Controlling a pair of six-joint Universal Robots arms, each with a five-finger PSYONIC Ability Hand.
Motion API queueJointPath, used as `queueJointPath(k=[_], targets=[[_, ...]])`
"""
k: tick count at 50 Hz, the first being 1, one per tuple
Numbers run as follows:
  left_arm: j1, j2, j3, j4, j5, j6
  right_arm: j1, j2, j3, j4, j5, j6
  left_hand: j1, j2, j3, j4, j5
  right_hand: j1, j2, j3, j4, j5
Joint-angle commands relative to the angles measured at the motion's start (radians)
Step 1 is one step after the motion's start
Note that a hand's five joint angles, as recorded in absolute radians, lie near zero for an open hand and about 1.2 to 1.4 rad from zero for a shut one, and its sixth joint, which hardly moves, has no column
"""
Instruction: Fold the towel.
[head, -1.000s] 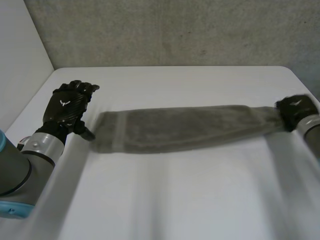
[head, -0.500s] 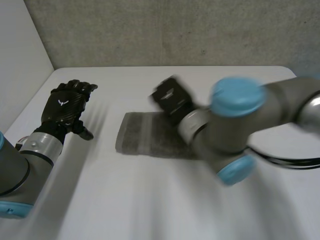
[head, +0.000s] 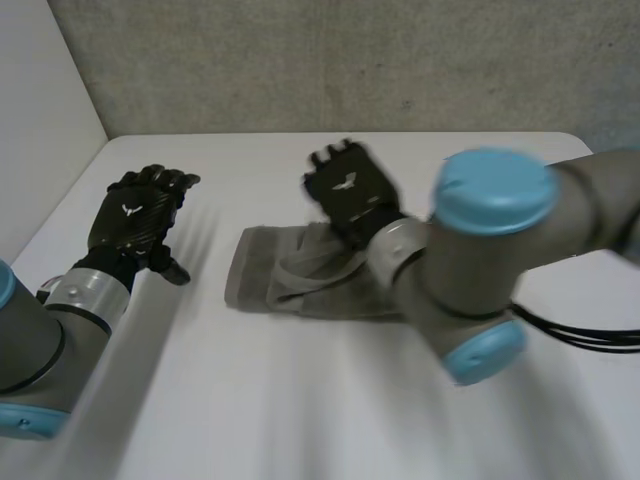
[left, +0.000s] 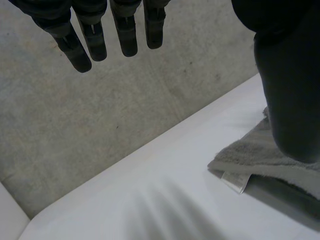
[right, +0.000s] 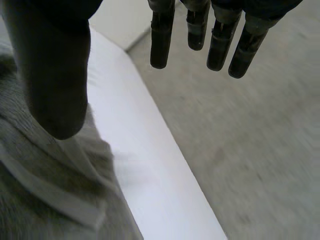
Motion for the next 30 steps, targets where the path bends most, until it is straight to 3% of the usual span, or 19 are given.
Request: queueJointPath(k=[1,8,15,22,30], targets=[[-0.115,0.012,0.024,0.000,0.000,-0.010,-0.154,-0.131,0.222,-0.009,-0.012,0.125,-0.074,-0.061,-0.058,-0.071,-0.203,-0.057,-0.066,-0.059,-0.075,-0.285],[-0.240,-0.039,0.107,-0.009,0.006,-0.008,-0.225,-0.130,0.356,-0.030,-0.043,0.127,-0.071,-0.058,-0.055,-0.068,-0.200,-0.057,-0.066,-0.059,-0.075,-0.285],[-0.388,-0.221,0.276,-0.038,0.006,-0.007,-0.238,-0.110,0.439,-0.128,-0.058,0.125,-0.071,-0.058,-0.055,-0.068,-0.200,-0.057,-0.066,-0.059,-0.075,-0.285],[-0.417,-0.365,0.409,-0.078,0.006,-0.002,-0.223,-0.052,0.427,-0.138,-0.056,0.127,-0.068,-0.055,-0.052,-0.065,-0.197,-0.057,-0.066,-0.059,-0.075,-0.285],[-0.430,-0.517,0.581,-0.123,-0.020,0.002,-0.223,-0.001,0.422,-0.168,-0.053,0.127,-0.050,-0.038,-0.034,-0.047,-0.179,0.135,0.126,0.133,0.117,-0.093]])
